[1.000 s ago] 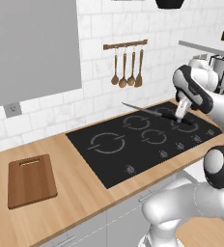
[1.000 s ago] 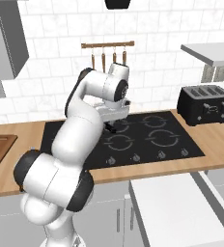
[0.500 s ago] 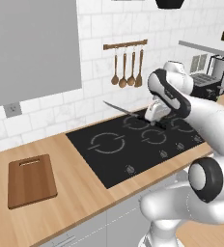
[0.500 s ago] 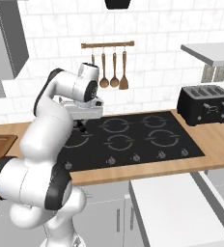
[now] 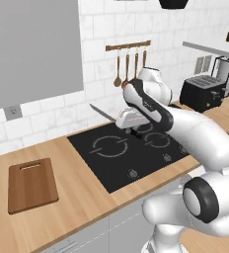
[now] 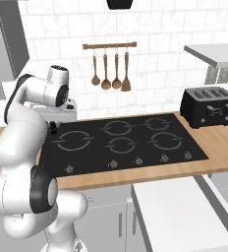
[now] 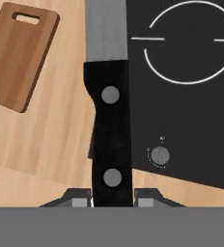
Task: Pick up the knife from the drawer and place it on the cutting board. Then place the meat from the plate to the cutting board.
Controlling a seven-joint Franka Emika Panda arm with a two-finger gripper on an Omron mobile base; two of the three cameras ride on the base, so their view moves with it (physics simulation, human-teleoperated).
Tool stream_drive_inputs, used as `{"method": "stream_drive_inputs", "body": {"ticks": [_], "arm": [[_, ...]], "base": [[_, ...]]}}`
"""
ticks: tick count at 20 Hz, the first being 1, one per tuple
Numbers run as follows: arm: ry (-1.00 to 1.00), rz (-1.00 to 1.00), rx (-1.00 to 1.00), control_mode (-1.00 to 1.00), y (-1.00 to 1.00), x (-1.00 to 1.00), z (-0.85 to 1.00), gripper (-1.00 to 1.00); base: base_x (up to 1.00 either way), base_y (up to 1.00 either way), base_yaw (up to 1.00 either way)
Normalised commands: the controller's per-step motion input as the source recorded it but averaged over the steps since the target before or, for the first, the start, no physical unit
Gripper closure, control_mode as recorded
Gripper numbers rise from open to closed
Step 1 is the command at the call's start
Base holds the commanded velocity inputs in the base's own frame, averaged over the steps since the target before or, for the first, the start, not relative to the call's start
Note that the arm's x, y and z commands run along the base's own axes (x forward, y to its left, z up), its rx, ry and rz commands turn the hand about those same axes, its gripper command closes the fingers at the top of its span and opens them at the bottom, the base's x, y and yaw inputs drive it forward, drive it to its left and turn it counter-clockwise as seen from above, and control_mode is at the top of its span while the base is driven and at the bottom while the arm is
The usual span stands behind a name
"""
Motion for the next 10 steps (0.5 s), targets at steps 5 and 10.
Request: {"method": "stream_drive_inputs", "body": {"ticks": [5,10], "arm": [[0.02,-0.12,0.00,-1.00,1.00,0.00,0.00,1.00],[0.07,-0.05,0.00,-1.00,1.00,0.00,0.00,1.00]], "base": [[0.00,0.00,0.00],[0.00,0.00,0.00]]}}
